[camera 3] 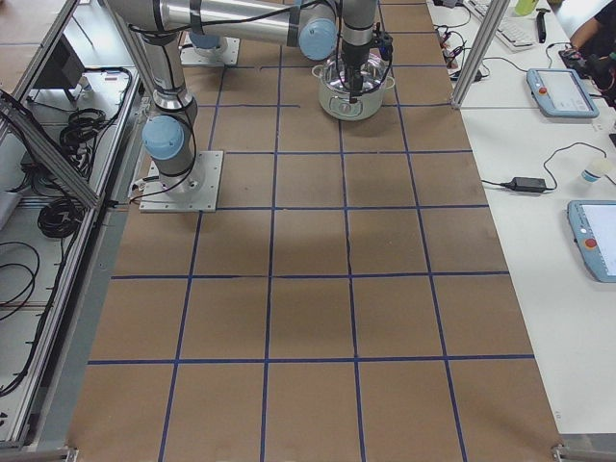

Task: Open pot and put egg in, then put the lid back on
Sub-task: 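Close the left gripper on the beige egg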

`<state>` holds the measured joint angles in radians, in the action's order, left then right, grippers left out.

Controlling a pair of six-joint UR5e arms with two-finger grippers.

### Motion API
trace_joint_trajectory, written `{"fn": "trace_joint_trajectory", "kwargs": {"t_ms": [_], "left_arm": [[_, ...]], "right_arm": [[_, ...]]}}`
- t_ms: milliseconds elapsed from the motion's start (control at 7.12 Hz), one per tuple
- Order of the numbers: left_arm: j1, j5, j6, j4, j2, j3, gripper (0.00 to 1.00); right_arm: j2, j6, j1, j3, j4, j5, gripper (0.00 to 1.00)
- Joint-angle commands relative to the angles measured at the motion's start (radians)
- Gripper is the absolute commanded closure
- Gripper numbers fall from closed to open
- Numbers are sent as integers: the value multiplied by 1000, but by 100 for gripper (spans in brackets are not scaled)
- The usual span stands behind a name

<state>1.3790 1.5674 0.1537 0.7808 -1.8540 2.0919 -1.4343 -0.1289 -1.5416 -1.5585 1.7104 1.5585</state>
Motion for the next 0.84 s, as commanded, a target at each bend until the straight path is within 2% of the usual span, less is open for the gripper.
{"fn": "trace_joint_trajectory", "kwargs": {"t_ms": [0,703], "left_arm": [[0,-3,0,0,3,-4,89],[0,-1,3,11,19,-7,93]], "right_arm": [[0,0,0,0,0,0,0],[-5,14,-5,3,-3,-3,0]]}}
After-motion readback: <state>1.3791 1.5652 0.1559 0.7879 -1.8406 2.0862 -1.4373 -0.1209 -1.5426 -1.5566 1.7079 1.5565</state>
